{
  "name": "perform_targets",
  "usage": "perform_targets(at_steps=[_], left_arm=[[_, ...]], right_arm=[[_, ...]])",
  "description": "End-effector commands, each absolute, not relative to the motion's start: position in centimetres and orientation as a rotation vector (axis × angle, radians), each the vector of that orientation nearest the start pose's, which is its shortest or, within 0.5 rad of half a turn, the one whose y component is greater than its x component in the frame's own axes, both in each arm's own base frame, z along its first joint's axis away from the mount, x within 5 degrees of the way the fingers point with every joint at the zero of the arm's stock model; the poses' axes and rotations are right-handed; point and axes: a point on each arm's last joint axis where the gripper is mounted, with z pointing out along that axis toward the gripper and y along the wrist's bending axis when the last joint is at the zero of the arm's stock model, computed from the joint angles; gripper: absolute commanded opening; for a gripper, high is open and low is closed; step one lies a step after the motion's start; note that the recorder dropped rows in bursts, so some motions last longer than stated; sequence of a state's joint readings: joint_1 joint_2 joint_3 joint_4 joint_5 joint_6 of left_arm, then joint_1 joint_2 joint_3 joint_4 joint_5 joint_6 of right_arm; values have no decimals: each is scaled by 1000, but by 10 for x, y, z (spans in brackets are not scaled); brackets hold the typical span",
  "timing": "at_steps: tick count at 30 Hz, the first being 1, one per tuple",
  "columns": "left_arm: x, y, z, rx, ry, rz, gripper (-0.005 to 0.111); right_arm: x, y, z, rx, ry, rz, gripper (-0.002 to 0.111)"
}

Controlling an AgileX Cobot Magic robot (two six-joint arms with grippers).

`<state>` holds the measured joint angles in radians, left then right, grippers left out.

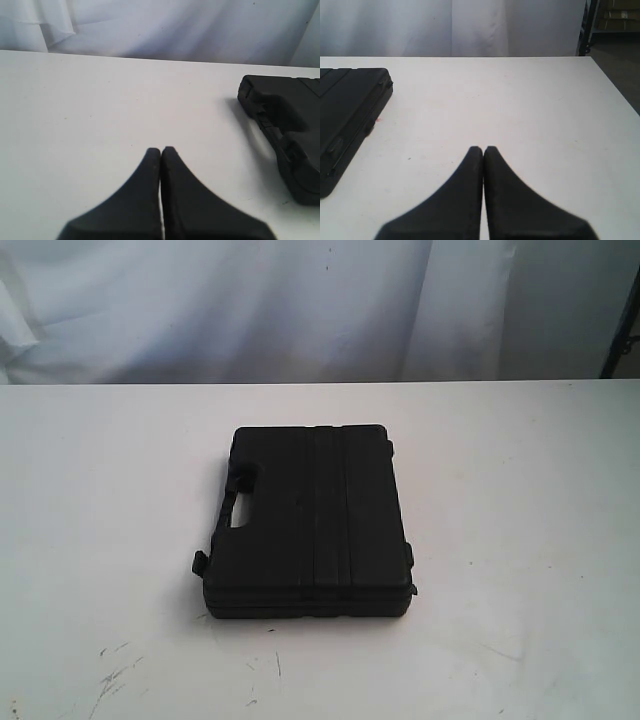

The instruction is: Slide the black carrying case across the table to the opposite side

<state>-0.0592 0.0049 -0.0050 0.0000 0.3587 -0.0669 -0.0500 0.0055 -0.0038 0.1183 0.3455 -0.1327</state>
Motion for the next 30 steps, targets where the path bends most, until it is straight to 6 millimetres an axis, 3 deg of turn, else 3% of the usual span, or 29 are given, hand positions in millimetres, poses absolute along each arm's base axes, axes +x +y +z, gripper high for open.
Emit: perform_targets(at_steps=[1, 5, 14, 30], left_arm=[[53, -3, 182, -13, 1829, -90, 0], [54, -2, 185, 20, 1791, -43, 0], [56, -3, 215, -5, 1462, -99, 0], [53, -2, 233, -69, 1358, -171, 0]], right_arm=[[54, 1, 182, -3, 1827, -23, 0], [54, 1, 182, -3, 1827, -23, 0], [54, 1, 182, -3, 1827, -23, 0], [54, 1, 182, -3, 1827, -23, 0]])
